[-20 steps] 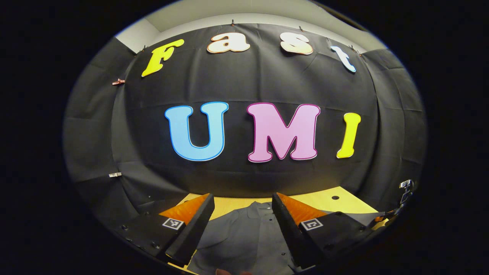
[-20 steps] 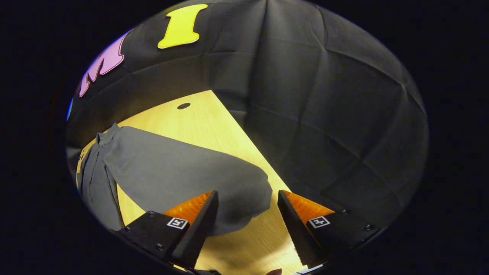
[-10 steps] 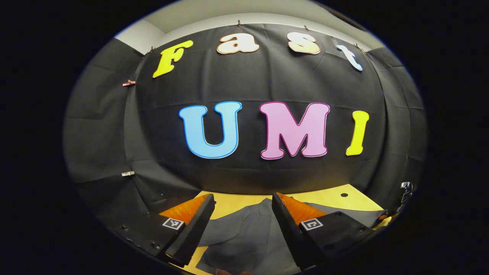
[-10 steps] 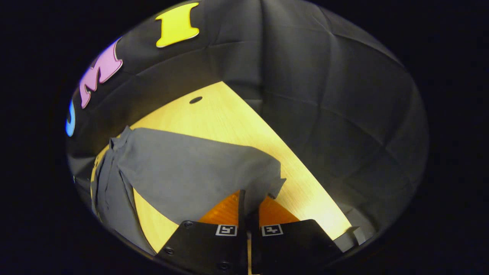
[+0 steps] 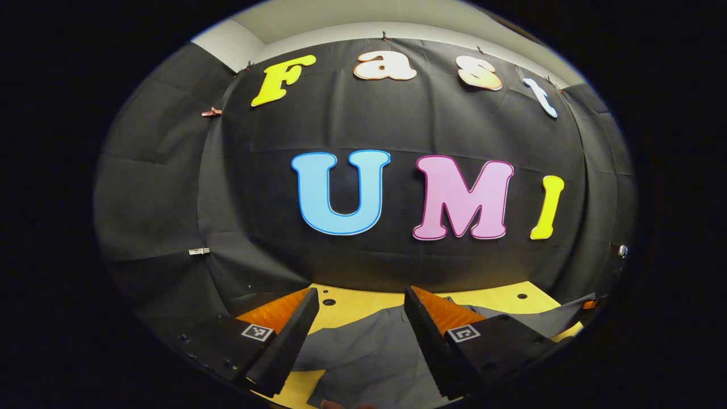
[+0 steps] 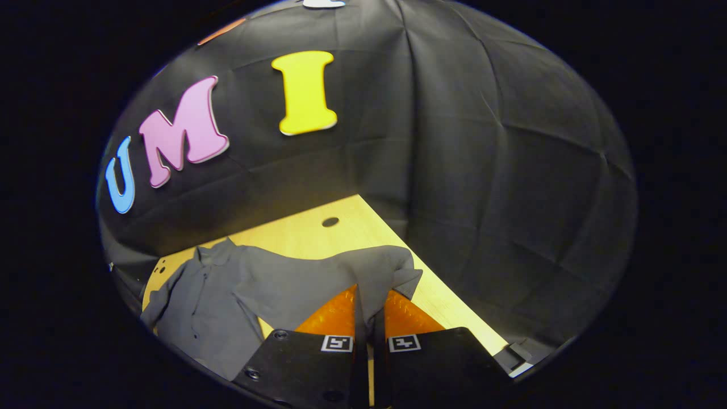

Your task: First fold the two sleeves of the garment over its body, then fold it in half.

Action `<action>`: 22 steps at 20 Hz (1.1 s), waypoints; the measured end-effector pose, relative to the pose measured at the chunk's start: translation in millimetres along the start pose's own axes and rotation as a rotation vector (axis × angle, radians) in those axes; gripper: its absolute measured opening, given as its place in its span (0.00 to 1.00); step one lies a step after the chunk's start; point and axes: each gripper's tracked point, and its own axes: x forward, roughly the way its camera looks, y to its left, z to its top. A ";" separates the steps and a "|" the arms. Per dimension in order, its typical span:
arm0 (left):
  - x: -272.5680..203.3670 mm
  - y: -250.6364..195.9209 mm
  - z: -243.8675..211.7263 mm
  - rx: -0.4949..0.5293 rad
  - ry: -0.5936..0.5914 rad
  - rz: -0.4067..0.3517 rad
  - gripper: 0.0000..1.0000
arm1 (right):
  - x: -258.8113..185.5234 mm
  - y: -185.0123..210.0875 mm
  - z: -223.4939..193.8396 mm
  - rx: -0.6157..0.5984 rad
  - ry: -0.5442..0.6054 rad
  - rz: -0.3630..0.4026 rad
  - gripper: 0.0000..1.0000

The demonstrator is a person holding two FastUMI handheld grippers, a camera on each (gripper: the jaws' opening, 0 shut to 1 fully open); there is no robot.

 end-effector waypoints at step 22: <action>40.5 150.9 -46.0 -0.052 0.020 0.107 1.00 | -31.9 335.2 49.7 -0.145 -0.063 0.401 0.08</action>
